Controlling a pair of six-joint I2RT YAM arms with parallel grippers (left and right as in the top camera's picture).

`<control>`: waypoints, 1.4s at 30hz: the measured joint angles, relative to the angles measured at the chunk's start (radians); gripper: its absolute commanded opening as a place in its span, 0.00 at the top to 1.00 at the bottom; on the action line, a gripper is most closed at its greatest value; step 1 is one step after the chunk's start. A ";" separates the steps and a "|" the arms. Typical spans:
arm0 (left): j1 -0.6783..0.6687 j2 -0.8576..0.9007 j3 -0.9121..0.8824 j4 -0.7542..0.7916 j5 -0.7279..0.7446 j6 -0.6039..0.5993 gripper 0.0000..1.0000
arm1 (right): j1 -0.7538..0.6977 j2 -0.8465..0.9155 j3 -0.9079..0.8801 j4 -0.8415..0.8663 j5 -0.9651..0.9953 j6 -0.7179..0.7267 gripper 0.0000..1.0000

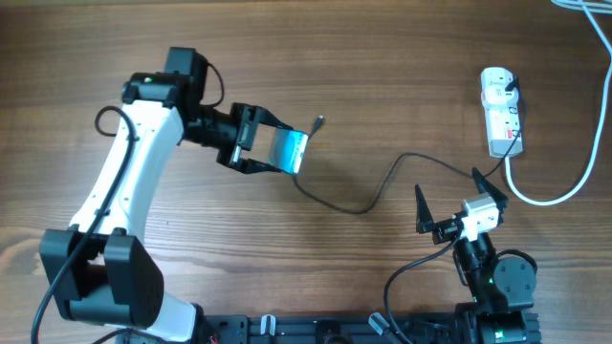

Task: Plug charger to phone and switch on socket
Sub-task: 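Lift the phone with the left gripper and tilt it upright, then swing the right gripper toward the phone held by the left gripper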

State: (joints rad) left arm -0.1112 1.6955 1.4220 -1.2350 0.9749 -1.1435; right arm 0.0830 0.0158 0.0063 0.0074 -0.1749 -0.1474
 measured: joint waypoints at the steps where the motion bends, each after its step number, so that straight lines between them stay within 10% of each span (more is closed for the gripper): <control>1: 0.025 0.000 0.000 0.000 0.019 0.000 0.96 | 0.000 0.000 0.000 0.000 0.000 0.000 0.00; 20: 0.087 0.000 0.000 -0.010 0.059 0.000 0.96 | 0.000 0.000 0.000 0.000 0.000 0.000 0.00; 42: 0.087 0.000 0.000 -0.027 -0.295 0.000 0.96 | 0.000 0.000 0.000 0.000 -0.019 0.040 0.00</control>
State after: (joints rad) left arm -0.0242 1.6955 1.4220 -1.2621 0.6796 -1.1439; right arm 0.0830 0.0158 0.0063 0.0078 -0.1936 -0.1070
